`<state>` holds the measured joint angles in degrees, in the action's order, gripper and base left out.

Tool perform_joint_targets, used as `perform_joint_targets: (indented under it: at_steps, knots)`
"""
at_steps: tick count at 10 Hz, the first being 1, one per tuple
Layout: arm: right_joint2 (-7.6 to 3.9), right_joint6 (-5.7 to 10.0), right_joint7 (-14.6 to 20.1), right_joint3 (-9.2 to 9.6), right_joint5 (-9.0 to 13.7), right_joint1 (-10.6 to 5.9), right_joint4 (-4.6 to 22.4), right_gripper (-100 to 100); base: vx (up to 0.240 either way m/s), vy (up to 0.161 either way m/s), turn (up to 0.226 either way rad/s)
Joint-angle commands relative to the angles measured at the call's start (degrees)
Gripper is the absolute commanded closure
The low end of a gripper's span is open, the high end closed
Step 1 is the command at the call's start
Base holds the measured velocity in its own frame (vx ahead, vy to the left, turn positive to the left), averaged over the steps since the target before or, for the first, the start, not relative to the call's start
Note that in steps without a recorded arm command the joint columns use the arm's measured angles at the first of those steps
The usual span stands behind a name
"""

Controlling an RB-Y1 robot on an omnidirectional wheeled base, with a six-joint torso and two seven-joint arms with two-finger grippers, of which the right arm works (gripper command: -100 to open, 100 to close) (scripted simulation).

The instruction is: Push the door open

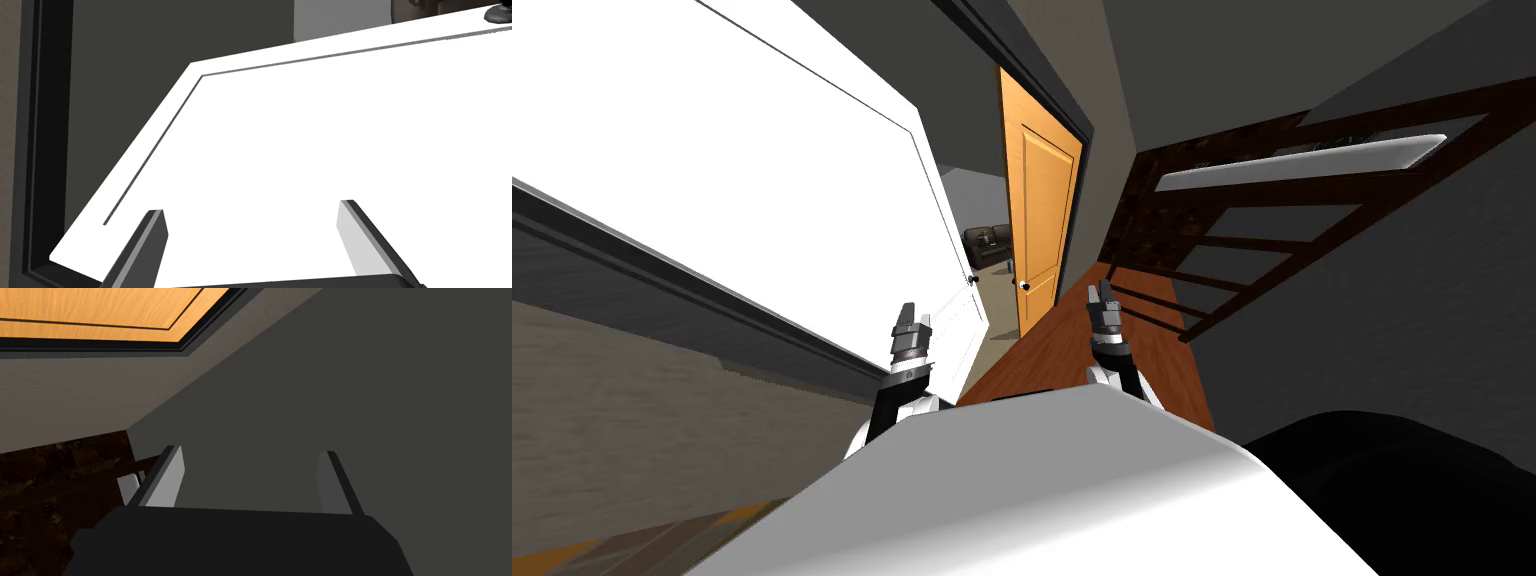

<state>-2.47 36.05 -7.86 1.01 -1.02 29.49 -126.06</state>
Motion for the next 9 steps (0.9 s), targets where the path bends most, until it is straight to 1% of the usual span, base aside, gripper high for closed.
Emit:
perform_joint_targets:
  at_steps: [1, 3, 6, 9]
  knots:
    - [-0.38, 0.42, 2.3, 1.14, 1.5, -0.81, 2.2, -100, 0.024, 0.060, 0.153]
    - [-0.61, 0.70, 3.8, 1.91, 2.5, -1.36, 3.7, -100, 0.085, -0.079, 0.094]
    - [-1.08, 1.30, 7.1, 3.55, 4.6, -2.52, 7.0, -100, 0.080, -0.090, 0.090]
    - [-1.60, 2.03, 11.1, 5.57, 7.1, -3.96, 10.9, -100, 0.066, -0.063, 0.121]
